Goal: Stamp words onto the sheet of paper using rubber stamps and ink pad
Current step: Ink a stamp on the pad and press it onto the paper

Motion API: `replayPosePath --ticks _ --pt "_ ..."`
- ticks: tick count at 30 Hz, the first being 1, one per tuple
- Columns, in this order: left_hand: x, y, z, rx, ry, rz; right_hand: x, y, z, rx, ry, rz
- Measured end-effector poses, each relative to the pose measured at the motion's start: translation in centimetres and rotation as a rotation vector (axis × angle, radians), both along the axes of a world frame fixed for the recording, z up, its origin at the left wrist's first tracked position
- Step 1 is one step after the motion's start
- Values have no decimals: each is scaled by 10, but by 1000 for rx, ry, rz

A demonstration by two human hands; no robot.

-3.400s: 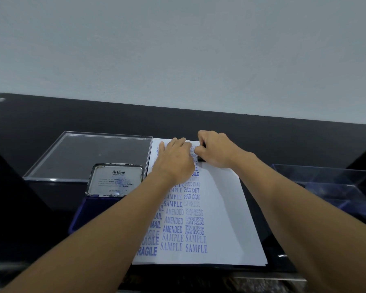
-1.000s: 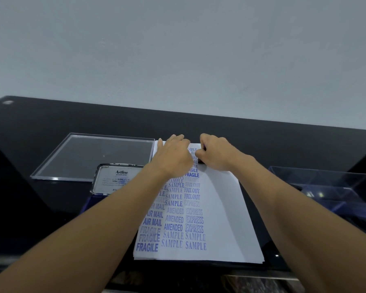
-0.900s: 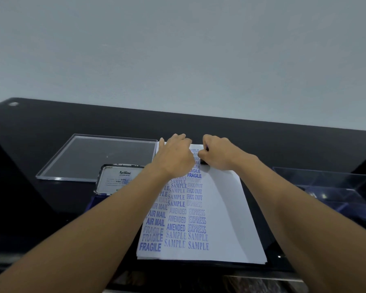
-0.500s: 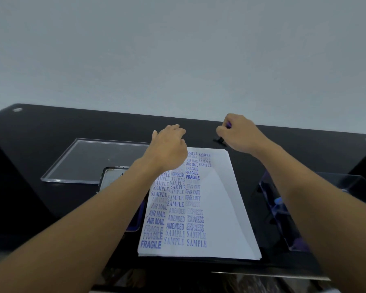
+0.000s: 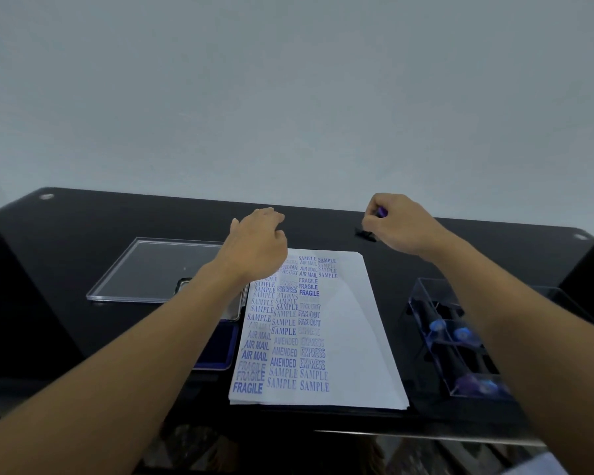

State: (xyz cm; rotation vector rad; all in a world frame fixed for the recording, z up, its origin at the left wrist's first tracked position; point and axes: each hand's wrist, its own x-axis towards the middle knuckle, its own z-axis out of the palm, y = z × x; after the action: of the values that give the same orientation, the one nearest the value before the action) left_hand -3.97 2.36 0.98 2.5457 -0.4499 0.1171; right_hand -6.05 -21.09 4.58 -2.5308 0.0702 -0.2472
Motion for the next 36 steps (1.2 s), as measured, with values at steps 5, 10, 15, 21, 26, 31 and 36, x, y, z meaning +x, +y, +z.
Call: replayPosePath --ticks 5,10,15,21,26,31,36 --pt "-8 5 5 -10 10 7 -10 0 4 -9 4 2" --pt "-14 11 7 -18 6 15 -17 3 7 -9 18 9" --pt "-17 16 8 -22 -3 20 -22 5 10 -23 20 12" --pt "-19 20 10 -32 -10 21 -26 6 12 -32 24 12" --pt "-23 23 10 -32 -8 21 -29 9 13 -45 31 18" --pt "-27 28 11 -35 -10 27 -32 16 13 -49 35 34" --pt "-33 38 9 -39 -11 42 -32 31 5 -25 39 59"
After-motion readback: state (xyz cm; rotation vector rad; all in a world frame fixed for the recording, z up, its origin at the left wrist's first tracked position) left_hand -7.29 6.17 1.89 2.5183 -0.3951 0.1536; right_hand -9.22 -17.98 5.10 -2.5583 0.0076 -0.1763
